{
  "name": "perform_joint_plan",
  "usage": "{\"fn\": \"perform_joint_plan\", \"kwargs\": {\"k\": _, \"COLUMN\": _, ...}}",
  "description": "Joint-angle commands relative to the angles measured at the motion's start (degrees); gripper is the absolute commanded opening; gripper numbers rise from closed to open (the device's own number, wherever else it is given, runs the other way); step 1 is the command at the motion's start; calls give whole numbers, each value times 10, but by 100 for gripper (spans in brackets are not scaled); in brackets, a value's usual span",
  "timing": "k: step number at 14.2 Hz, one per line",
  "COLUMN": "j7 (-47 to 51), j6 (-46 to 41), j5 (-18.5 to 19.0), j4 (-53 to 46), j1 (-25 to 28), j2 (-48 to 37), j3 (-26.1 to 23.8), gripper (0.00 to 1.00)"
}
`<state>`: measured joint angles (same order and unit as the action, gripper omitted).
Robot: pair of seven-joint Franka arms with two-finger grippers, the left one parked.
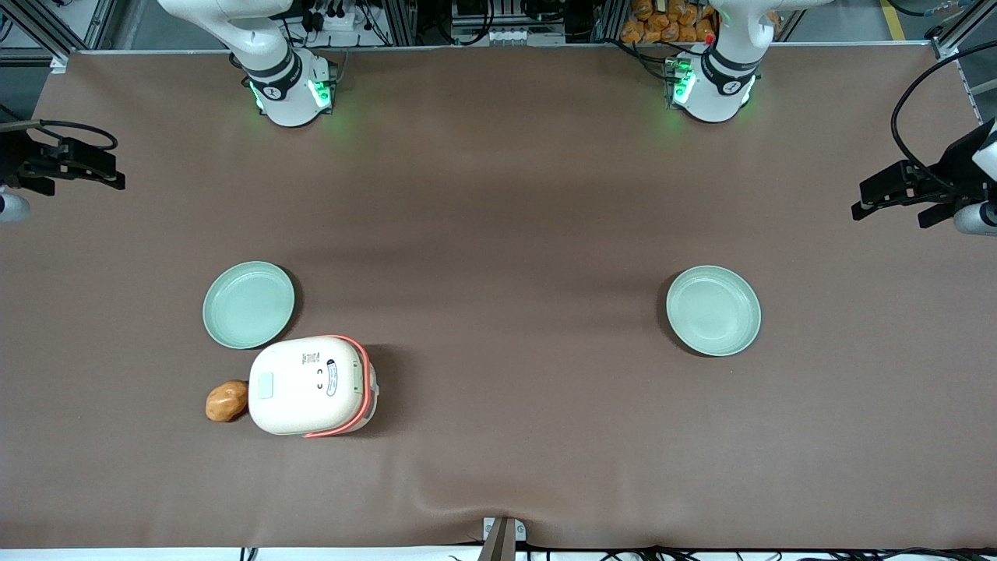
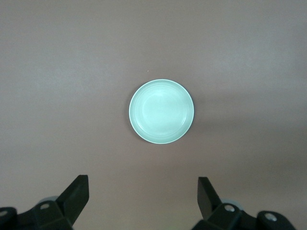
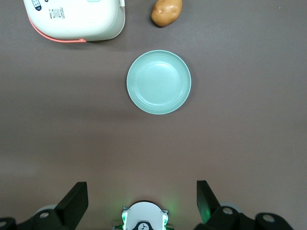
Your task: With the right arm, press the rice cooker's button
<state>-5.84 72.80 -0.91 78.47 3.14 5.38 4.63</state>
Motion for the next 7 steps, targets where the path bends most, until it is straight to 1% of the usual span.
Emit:
{"fn": "perform_joint_plan", "kwargs": {"k": 1, "j7": 7, "j6": -4, "j5": 9, "j4": 0, "j1": 5, "j2": -4, "j3": -1, "gripper": 100}}
{"fn": "perform_joint_plan", "kwargs": {"k": 7, "j7": 3, "j6": -1, "j5": 6, "j4": 0, "j1": 5, "j2": -3, "j3": -1, "gripper": 100}}
